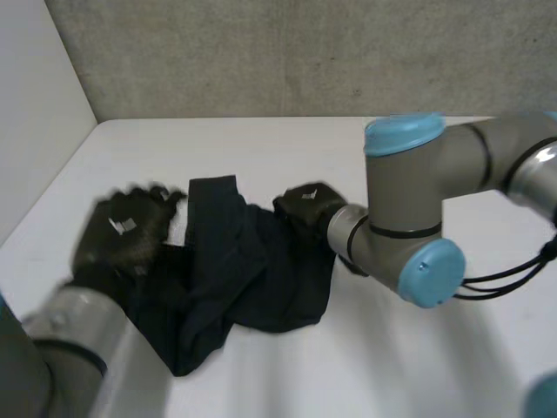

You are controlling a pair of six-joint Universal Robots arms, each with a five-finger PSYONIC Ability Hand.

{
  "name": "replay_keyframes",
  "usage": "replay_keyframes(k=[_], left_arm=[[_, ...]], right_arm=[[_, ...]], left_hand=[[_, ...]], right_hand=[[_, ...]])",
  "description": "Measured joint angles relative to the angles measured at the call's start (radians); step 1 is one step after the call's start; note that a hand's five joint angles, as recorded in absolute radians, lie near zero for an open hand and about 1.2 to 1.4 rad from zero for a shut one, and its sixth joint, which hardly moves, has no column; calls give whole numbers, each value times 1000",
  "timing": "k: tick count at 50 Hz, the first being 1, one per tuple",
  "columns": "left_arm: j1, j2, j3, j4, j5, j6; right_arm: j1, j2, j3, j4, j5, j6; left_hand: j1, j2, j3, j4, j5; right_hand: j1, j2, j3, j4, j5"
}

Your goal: Fold the shorts.

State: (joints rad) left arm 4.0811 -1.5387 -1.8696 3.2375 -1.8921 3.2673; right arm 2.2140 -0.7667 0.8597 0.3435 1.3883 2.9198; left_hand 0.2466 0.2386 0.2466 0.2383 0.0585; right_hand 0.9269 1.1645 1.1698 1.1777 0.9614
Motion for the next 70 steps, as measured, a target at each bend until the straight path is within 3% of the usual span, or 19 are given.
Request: replay_keyframes(k=[4, 7, 12, 17, 25, 32, 34, 35, 37, 38, 42, 44, 46, 49, 52, 57, 60, 66, 70], left_arm=[[87, 22, 83, 2, 22, -4], [109, 18, 124, 3, 44, -8], [146, -66, 301, -3, 138, -43], [131, -202, 487, -32, 171, -104], [96, -427, 688, -149, 222, -138], [88, -641, 785, -288, 346, -131], [89, -682, 809, -303, 365, -128], [90, -706, 828, -309, 376, -126], [91, -717, 839, -311, 380, -125], [91, -747, 871, -314, 394, -123], [91, -777, 910, -314, 419, -121], [94, -800, 946, -308, 466, -123], [96, -803, 955, -304, 477, -124], [109, -805, 993, -270, 475, -122], [131, -791, 1043, -191, 414, -116], [170, -706, 1109, 42, 299, -98], [183, -645, 1109, 170, 286, -93], [191, -557, 1036, 301, 352, -95], [206, -485, 898, 340, 458, -109]], right_arm=[[-2, -137, 116, -86, 54, -70], [-3, -165, 139, -105, 61, -88], [-2, -360, 325, -234, 124, -280], [15, -447, 462, -328, 181, -445], [42, -542, 651, -499, 202, -612], [39, -560, 755, -586, 192, -696], [36, -555, 761, -590, 189, -702], [34, -549, 760, -592, 187, -704], [33, -545, 759, -593, 185, -705], [32, -530, 749, -594, 179, -707], [31, -512, 731, -594, 172, -708], [28, -472, 673, -592, 166, -704], [28, -466, 664, -592, 166, -704], [26, -417, 571, -593, 168, -700], [24, -381, 475, -596, 173, -699], [14, -305, 192, -643, 211, -691], [12, -287, 76, -696, 241, -680], [11, -295, 6, -753, 272, -655], [9, -331, 79, -745, 277, -628]], left_hand=[[0, 0, 0, 0, 0], [0, 0, 0, 0, 0], [0, 0, 0, 0, 0], [0, 0, 0, 0, 0], [0, 0, 0, 0, 0], [9, 8, 5, 8, 12], [130, 132, 122, 132, 140], [403, 361, 349, 362, 366], [403, 361, 349, 362, 366], [589, 569, 558, 561, 561], [655, 657, 640, 652, 648], [872, 902, 883, 896, 885], [872, 902, 883, 896, 885], [888, 946, 939, 961, 920], [888, 951, 939, 961, 921], [888, 951, 939, 961, 920], [888, 951, 939, 961, 920], [888, 955, 939, 961, 920], [888, 957, 944, 961, 920]], right_hand=[[33, 0, 0, 9, 0], [33, 0, 0, 9, 0], [39, 0, 0, 9, 11], [47, 0, 0, 9, 11], [47, 0, 0, 9, 11], [47, 0, 0, 9, 11], [47, 0, 0, 9, 11], [47, 0, 0, 9, 11], [47, 0, 0, 9, 11], [47, 0, 0, 9, 11], [47, 0, 0, 9, 11], [49, 0, 0, 9, 11], [49, 0, 0, 9, 11], [52, 0, 0, 9, 11], [52, 9, 10, 9, 11], [52, 11, 11, 14, 11], [52, 11, 11, 14, 11], [53, 11, 11, 14, 11], [62, 11, 11, 14, 22]])
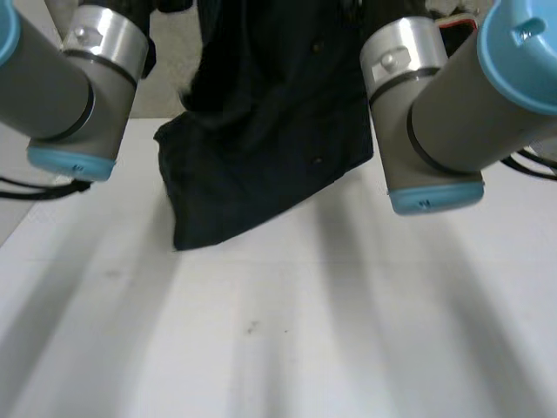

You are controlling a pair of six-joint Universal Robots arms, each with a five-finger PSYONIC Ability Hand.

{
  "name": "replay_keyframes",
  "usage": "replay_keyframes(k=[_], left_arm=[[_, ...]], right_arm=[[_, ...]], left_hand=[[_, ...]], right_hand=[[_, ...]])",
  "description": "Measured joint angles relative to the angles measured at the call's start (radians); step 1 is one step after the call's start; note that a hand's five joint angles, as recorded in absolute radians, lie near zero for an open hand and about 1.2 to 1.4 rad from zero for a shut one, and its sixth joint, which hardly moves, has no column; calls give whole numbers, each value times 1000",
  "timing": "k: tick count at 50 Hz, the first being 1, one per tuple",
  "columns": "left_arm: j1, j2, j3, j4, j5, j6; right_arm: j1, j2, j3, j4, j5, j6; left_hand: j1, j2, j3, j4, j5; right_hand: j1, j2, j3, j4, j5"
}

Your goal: Fold the shorts.

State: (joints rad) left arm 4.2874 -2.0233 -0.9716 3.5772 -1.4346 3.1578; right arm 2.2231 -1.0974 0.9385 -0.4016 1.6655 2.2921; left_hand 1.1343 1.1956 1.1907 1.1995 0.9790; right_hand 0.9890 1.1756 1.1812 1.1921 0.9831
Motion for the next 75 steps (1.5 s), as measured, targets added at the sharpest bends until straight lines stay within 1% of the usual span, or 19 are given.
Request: replay_keyframes(k=[7, 13, 22, 24, 25, 31, 37, 39, 41, 42, 44, 46, 47, 51, 54, 61, 65, 73, 75], left_arm=[[40, 73, -290, -5, 172, -24], [60, 110, -523, -23, 267, -14], [71, 159, -756, -57, 295, 91], [73, 192, -800, -73, 292, 160], [73, 212, -818, -85, 289, 200], [75, 323, -837, -161, 264, 310], [70, 455, -830, -252, 203, 313], [52, 508, -825, -276, 141, 224], [45, 521, -823, -280, 114, 180], [32, 537, -817, -284, 64, 96], [20, 542, -807, -286, 13, 9], [14, 541, -801, -286, -9, -29], [-5, 522, -781, -287, -67, -129], [-57, 439, -734, -298, -151, -256], [-112, 350, -696, -320, -217, -304], [-200, 164, -644, -361, -400, -327], [-228, 97, -641, -370, -475, -325], [-254, 40, -653, -369, -549, -315], [-247, 33, -652, -368, -560, -311]], right_arm=[[0, -46, 255, 84, -9, 39], [-12, -58, 466, 158, -23, 75], [-37, -62, 660, 162, -84, 135], [-48, -66, 690, 153, -101, 146], [-53, -72, 700, 149, -107, 151], [-64, -113, 724, 138, -117, 168], [-65, -169, 739, 127, -117, 178], [-64, -198, 744, 123, -117, 179], [-63, -207, 747, 122, -117, 179], [-61, -220, 750, 119, -116, 179], [-58, -230, 755, 116, -116, 178], [-57, -233, 757, 114, -116, 178], [-56, -238, 762, 110, -116, 176], [-53, -240, 768, 104, -115, 173], [-52, -239, 770, 102, -114, 172], [-52, -237, 771, 102, -111, 170], [-52, -236, 771, 102, -108, 170], [-53, -236, 772, 103, -107, 171], [-53, -237, 771, 104, -106, 171]], left_hand=[[0, 0, 0, 0, 0], [0, 2, 0, 0, 0], [0, 2, 0, -1, 0], [0, 2, 0, -1, 0], [-265, -288, -280, -290, -249], [-537, -587, -579, -591, -547], [-582, -655, -638, -664, -624], [-582, -663, -647, -673, -633], [-582, -663, -647, -673, -634], [-582, -663, -647, -673, -633], [-582, -663, -647, -673, -633], [-582, -663, -647, -673, -633], [-582, -663, -647, -673, -633], [-584, -665, -647, -673, -634], [-618, -682, -671, -693, -653], [-670, -748, -742, -763, -720], [-740, -811, -805, -823, -780], [-780, -858, -851, -866, -826], [-693, -763, -768, -779, -733]], right_hand=[[8, 0, 0, 0, 2], [9, 0, 0, 0, 2], [12, 0, 0, 0, 2], [12, 0, 0, 0, 2], [12, 0, 0, 0, 2], [12, 0, 0, 0, 2], [12, 0, 0, 0, 2], [12, 0, 0, 0, 2], [12, 0, 0, 0, 2], [12, 0, 0, 0, 2], [12, 0, 0, 0, 2], [12, 0, 0, 0, 2], [12, 0, 0, 0, 2], [12, 0, 0, 0, 2], [12, 0, 0, 0, 2], [12, 0, 0, 0, 2], [12, 0, 0, 0, 2], [12, 0, 0, 0, 2], [12, 0, 0, 0, 2]])
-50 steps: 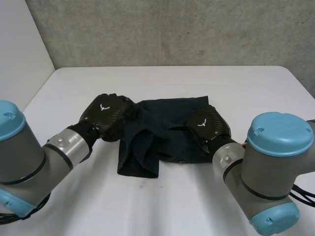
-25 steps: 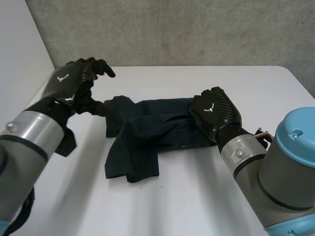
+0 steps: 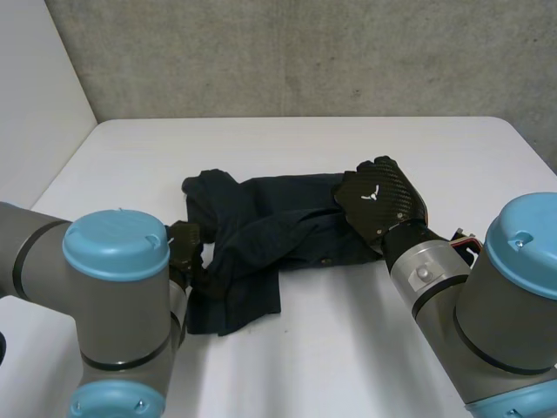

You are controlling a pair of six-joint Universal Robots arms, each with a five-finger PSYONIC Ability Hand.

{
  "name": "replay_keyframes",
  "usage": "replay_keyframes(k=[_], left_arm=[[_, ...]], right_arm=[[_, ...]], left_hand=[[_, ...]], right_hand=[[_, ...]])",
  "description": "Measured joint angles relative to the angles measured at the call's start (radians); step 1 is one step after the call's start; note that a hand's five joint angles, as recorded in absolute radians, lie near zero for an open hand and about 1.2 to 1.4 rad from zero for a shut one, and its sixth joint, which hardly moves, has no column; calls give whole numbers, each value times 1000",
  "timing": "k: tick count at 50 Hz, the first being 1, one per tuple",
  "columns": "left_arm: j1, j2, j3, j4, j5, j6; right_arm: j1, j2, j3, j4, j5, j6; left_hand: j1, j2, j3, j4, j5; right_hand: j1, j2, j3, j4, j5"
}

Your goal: Fold the shorts.

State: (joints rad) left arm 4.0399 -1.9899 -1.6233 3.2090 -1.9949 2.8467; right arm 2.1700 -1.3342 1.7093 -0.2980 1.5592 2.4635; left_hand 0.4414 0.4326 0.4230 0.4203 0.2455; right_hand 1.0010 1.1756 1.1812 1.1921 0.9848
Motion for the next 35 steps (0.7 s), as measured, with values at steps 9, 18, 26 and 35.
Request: replay_keyframes(k=[9, 18, 26, 35], left_arm=[[114, 96, 25, -28, 87, 107], [162, 506, 104, -92, 319, 514], [173, 600, 192, -212, 375, 690], [175, 279, 246, -255, 365, 769]], right_arm=[[-10, -62, -62, 49, 1, -4], [-42, -181, -387, 385, 3, -3], [-70, -95, -733, 743, -1, 4], [-73, 161, -831, 910, -7, -3]], left_hand=[[720, 761, 764, 774, 708], [720, 763, 767, 778, 708], [720, 763, 767, 778, 711], [720, 765, 768, 779, 725]], right_hand=[[0, 0, 0, 0, 0], [0, 0, 0, 0, 0], [0, 0, 0, 0, 0], [0, 0, 0, 0, 0]])
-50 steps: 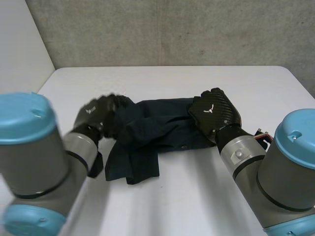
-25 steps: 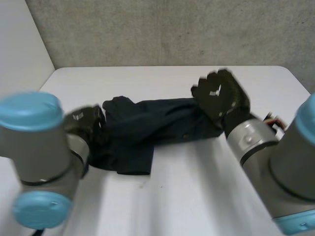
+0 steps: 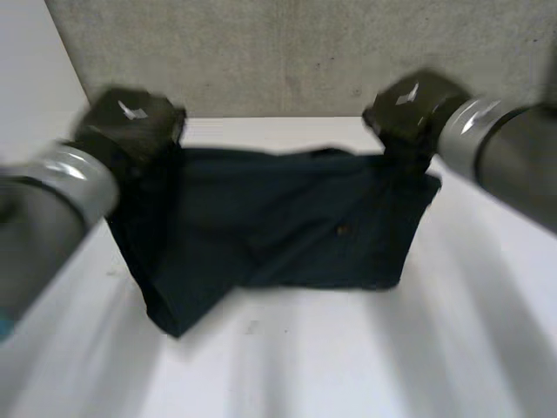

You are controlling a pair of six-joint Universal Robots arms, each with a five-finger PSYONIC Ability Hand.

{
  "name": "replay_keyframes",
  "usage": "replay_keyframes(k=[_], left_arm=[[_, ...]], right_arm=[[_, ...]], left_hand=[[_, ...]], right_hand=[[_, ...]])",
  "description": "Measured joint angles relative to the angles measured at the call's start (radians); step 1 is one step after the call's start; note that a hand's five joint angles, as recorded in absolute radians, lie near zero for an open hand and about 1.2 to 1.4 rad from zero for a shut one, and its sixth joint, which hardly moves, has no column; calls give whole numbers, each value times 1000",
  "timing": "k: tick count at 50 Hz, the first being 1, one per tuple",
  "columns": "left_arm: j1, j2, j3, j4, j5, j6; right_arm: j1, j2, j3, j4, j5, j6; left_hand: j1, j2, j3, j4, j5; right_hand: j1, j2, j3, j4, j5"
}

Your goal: Fold the shorts.

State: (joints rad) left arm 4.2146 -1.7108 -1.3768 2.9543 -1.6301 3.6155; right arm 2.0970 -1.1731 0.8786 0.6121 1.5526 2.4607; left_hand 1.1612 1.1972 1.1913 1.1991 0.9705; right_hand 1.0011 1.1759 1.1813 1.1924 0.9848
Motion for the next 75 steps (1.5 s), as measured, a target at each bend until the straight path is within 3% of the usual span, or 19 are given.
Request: replay_keyframes(k=[9, 15, 20, 21, 27, 33, 39, 40, 46, 53, 59, 61, 62, 63, 64, 69, 75], left_arm=[[26, -432, 252, 92, -16, 86], [44, -540, 448, 287, -19, 121], [46, -529, 516, 449, -20, 136], [43, -499, 530, 554, -23, 136], [18, -372, 496, 861, -32, 76], [13, -237, 359, 976, -31, -43], [19, -149, 185, 963, -28, -96], [21, -109, 64, 944, -27, -108], [24, -64, -205, 891, -26, -112], [3, -62, -474, 796, -25, -104], [-60, -59, -570, 699, -29, -98], [-73, -51, -575, 676, -31, -98], [-83, -40, -578, 655, -32, -98], [-88, -32, -579, 643, -33, -98], [-99, -5, -578, 606, -35, -100], [-106, 77, -562, 539, -34, -107], [-108, 159, -534, 509, -33, -110]], right_arm=[[4, 306, -103, -110, 32, 16], [9, 404, -239, -324, 77, 48], [10, 392, -300, -493, 90, 82], [8, 357, -311, -582, 93, 105], [4, 207, -276, -824, 95, 178], [4, 72, -155, -881, 87, 208], [4, 1, 20, -847, 62, 205], [3, -31, 142, -814, 35, 203], [1, -73, 436, -756, -42, 196], [2, -47, 711, -741, -121, 190], [-16, -8, 831, -737, -142, 198], [-28, -11, 842, -736, -141, 202], [-40, -18, 851, -736, -139, 207], [-49, -26, 857, -736, -138, 212], [-70, -49, 870, -735, -134, 227], [-113, -145, 900, -735, -130, 354], [-121, -213, 912, -723, -131, 534]], left_hand=[[0, 0, 0, 0, 0], [0, 0, 0, 0, 0], [0, 0, 0, 0, 0], [0, 0, 0, 0, 0], [0, 1, 0, 0, 0], [0, 1, 0, 0, 14], [0, 2, 0, 0, 14], [0, 2, 1, 0, 14], [0, 3, 2, 0, 14], [0, 4, 3, 0, 14], [0, 5, 3, 0, 14], [0, 5, 3, 0, 14], [0, 5, 3, 1, 14], [0, 5, 3, 0, 14], [0, 5, 3, 1, 14], [0, 5, 3, 0, 14], [0, 5, 3, 1, 14]], right_hand=[[0, 0, 0, 0, 0], [0, 0, 0, 0, 0], [0, 0, 0, 0, 0], [0, 0, 0, 0, 0], [0, 0, 0, 0, 0], [0, 0, 0, 0, 0], [0, 0, 0, 0, 0], [0, 0, 0, 0, 0], [0, 0, 0, 0, 0], [0, 0, 0, 0, 0], [-4, -4, -4, -5, -3], [-75, -84, -88, -93, -73], [-223, -267, -269, -257, -221], [-258, -307, -308, -297, -259], [-482, -579, -570, -582, -545], [-738, -872, -891, -902, -866], [-790, -944, -963, -949, -911]])
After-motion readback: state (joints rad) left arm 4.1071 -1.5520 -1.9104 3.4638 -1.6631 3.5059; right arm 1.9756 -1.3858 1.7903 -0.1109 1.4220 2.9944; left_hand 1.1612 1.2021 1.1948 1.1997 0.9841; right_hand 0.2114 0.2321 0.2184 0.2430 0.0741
